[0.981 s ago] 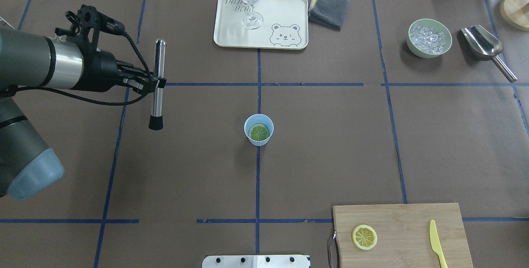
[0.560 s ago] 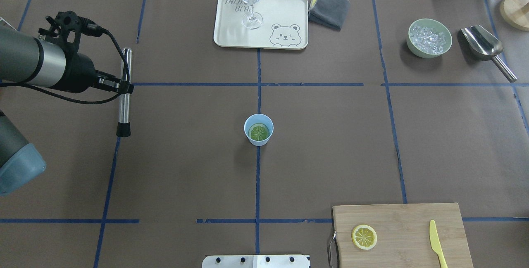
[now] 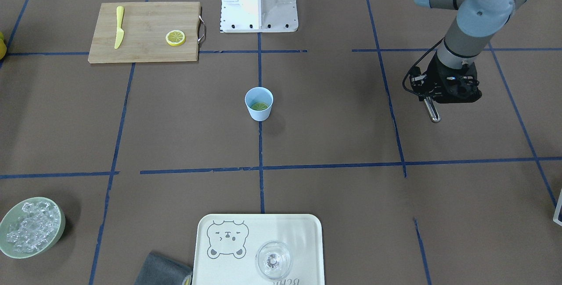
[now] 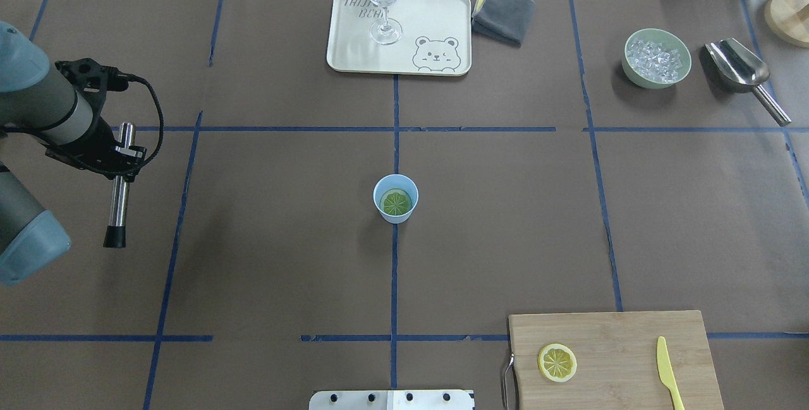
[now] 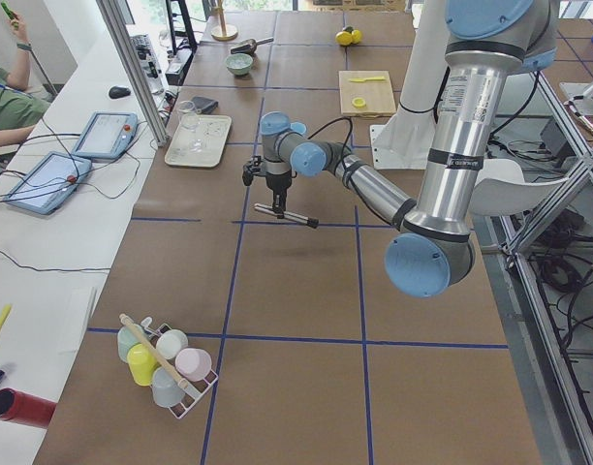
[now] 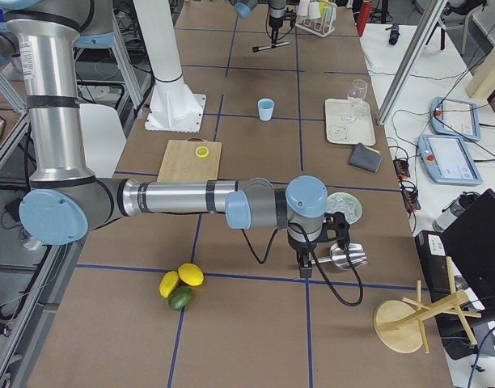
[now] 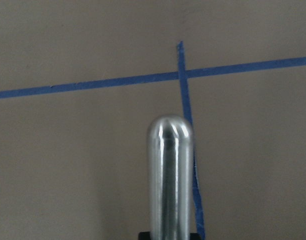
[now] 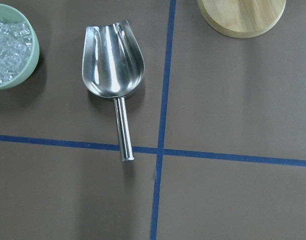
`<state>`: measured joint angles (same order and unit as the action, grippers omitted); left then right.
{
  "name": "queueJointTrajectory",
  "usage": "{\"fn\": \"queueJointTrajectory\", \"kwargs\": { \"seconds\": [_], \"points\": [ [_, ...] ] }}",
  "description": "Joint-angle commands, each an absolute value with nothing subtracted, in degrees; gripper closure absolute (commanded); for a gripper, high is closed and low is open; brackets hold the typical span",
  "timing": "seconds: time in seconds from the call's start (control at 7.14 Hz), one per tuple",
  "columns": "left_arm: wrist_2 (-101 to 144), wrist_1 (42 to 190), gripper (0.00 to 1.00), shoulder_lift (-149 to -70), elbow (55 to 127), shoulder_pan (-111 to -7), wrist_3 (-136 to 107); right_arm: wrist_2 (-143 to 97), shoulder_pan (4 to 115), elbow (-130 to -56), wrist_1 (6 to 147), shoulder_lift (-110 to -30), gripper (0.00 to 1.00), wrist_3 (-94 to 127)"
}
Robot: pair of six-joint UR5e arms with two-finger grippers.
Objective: Squeeze lemon into cup
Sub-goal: 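Carry the muddler back and lower it onto the table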
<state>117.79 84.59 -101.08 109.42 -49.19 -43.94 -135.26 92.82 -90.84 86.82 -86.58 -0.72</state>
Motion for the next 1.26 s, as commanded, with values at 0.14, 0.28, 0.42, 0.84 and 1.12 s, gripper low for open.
{"fn": "queueJointTrajectory", "kwargs": {
  "seconds": [0.14,0.28,0.42,0.84,1.12],
  "points": [
    [120.0,79.0,1.0,-102.0,106.6,-49.8,-36.4,-135.2,92.8,-91.0,86.7,-86.6,0.0,-0.8],
    [121.3,76.0,1.0,-103.2,105.7,-51.5,-28.7,-135.3,92.8,-91.1,86.7,-86.6,0.0,-0.8],
    [121.4,75.9,1.0,-103.1,104.6,-51.9,-24.5,-135.3,92.8,-91.3,86.7,-86.5,0.0,-0.8],
    [121.6,77.0,1.0,-105.8,96.9,-51.6,-24.9,-135.7,92.8,-90.8,86.8,-86.9,0.0,-0.4],
    [125.5,77.2,1.0,-106.5,92.2,-51.6,-26.4,-135.8,92.8,-91.1,86.8,-87.4,0.0,-0.4]
  ]
}}
